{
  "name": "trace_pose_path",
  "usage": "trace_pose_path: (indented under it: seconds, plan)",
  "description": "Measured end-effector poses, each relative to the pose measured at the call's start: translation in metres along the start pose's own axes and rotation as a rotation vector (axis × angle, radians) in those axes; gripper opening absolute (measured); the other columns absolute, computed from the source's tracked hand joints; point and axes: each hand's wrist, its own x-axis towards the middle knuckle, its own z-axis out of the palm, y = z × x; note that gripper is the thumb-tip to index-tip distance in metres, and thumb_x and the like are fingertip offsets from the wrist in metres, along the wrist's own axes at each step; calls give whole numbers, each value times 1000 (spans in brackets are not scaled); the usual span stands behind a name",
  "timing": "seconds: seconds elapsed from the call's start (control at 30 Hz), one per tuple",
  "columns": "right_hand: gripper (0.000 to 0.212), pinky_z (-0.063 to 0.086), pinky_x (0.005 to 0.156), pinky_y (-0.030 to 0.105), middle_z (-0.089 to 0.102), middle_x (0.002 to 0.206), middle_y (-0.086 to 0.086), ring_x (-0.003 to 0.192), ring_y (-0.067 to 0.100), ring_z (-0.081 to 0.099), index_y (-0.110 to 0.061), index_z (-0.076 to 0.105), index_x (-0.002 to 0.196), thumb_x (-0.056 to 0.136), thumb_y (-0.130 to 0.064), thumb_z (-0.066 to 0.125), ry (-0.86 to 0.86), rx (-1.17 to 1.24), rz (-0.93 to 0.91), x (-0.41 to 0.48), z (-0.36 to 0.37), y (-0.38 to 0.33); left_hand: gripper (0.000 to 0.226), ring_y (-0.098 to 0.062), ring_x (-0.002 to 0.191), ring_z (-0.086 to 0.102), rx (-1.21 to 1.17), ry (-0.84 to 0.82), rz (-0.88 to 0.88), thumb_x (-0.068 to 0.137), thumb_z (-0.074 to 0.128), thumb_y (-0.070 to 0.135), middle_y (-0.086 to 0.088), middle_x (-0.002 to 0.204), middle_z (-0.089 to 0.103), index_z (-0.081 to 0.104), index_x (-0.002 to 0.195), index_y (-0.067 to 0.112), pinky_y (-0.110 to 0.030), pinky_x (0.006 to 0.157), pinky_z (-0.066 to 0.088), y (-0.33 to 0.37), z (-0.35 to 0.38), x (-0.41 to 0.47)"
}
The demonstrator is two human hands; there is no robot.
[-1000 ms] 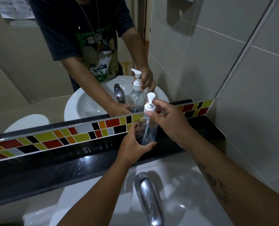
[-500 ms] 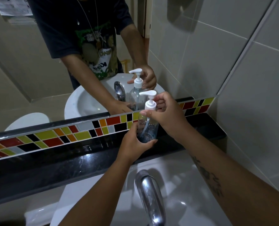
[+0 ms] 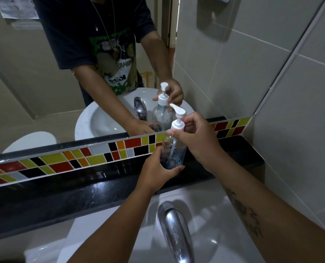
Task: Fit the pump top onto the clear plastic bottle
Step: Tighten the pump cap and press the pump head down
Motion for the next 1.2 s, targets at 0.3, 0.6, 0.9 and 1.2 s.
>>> trace_pose_path:
  seconds: [0.3, 0.6, 0.9, 1.2]
  plan:
    - [52, 56, 92, 36, 69, 119, -6, 109, 9, 65, -26, 56, 131, 82, -25, 75, -198, 64, 23, -2, -12, -1, 68, 1, 114, 64, -14, -14, 11, 71, 92, 38, 15, 123, 68, 55, 128, 31, -20, 95, 53, 2, -1, 0]
    - [44, 50, 70, 21, 63, 93, -3, 80, 6, 59, -11, 53, 104, 74, -28, 81, 12, -3, 14, -1, 7, -7, 73, 0, 116, 64, -26, -7, 14, 71, 92, 38, 12, 128, 68, 56, 132, 27, -24, 99, 53, 1, -1, 1]
    - [63, 54, 95, 35, 62, 126, -5, 115, 11, 58, -26, 51, 130, 74, -31, 80, -122, 76, 69, -2, 0, 1, 72, -2, 117, 64, -32, -12, 2, 71, 92, 38, 12, 127, 68, 55, 131, 29, -26, 100, 54, 0, 0, 0]
    - [47, 52, 88, 22, 62, 129, -7, 115, 7, 59, -30, 49, 137, 92, -24, 62, -144, 85, 64, -7, 1, 5, 71, -3, 117, 64, -59, -18, -16, 72, 92, 36, 13, 128, 67, 55, 131, 28, -30, 99, 57, 0, 0, 1]
